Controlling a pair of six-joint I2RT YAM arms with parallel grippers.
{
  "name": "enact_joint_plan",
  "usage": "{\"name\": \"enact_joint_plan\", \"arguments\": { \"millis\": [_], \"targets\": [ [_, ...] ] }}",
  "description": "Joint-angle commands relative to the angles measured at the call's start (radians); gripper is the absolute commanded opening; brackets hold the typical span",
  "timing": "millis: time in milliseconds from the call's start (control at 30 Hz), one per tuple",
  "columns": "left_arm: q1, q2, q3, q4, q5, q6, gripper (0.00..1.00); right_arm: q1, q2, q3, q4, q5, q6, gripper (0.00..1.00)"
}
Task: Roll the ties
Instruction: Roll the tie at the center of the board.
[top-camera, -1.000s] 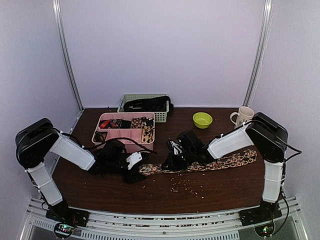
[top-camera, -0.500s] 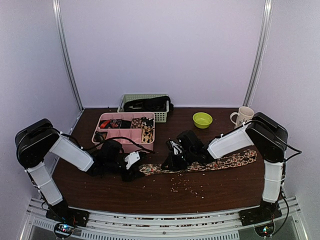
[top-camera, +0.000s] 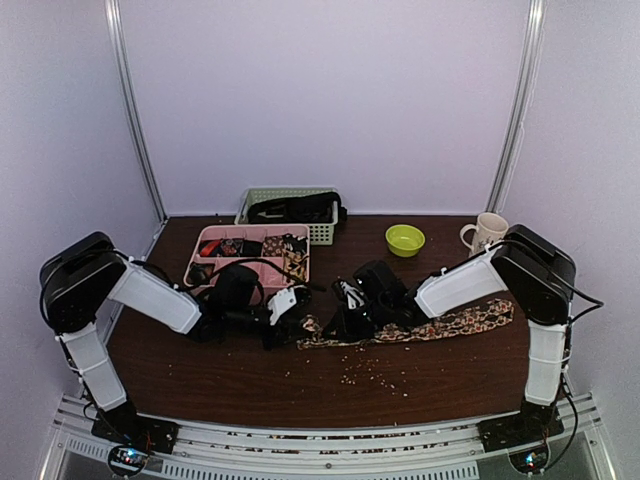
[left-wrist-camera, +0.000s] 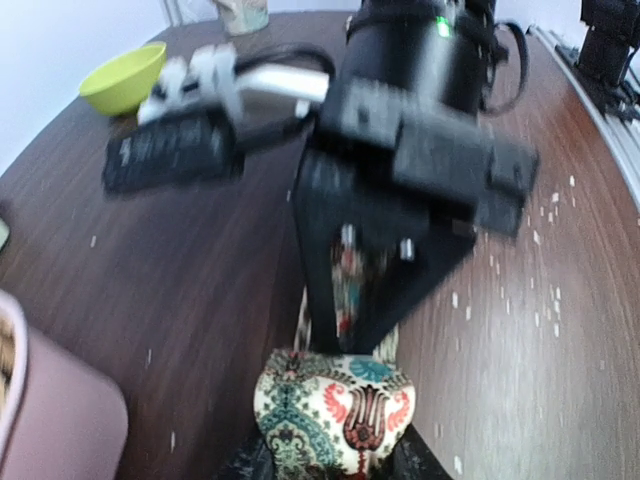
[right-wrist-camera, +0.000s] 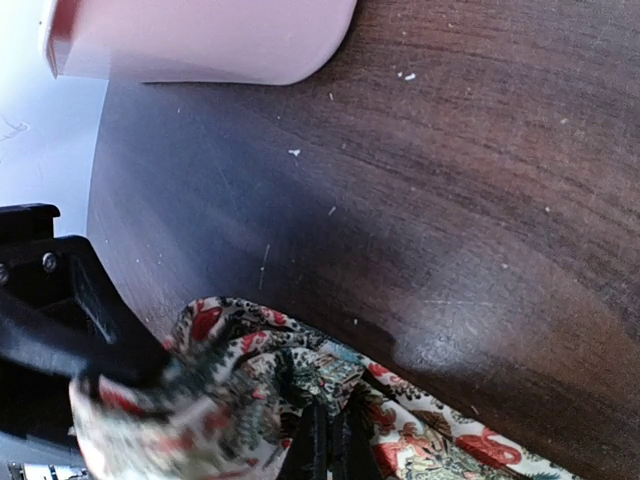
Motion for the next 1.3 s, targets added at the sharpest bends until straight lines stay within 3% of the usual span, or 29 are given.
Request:
{"name": "enact_joint_plan", "arguments": {
  "millis": [0,100,400,700,900,1267],
  "targets": [
    [-0.022,0.097,0.083,0.084,0.060,-0.047,0.34,0.006,0.014,-0.010,-0.006,0.030,0.002,0.00],
    [-0.022,0.147,0.105,0.128,0.076,-0.067,0.34,0.008,0.006,-0.013,0.012,0.023,0.010,0.00],
    [-0.023,0.223,0.149,-0.021,0.053,-0.023,0.36,0.003,-0.041,-0.061,0.093,-0.014,0.043,0.00],
    [-0.022,0.222,0.148,-0.154,0.025,0.050,0.31,-0.044,-0.179,-0.175,0.225,-0.065,0.090,0.29],
    [-0.023,0.220,0.154,-0.178,0.018,0.067,0.32,-0.042,-0.158,-0.161,0.327,-0.124,0.169,0.44],
    [-0.022,0.224,0.163,-0.177,0.012,0.067,0.35,-0.009,-0.075,-0.065,0.153,-0.087,0.099,0.41]
  ]
}}
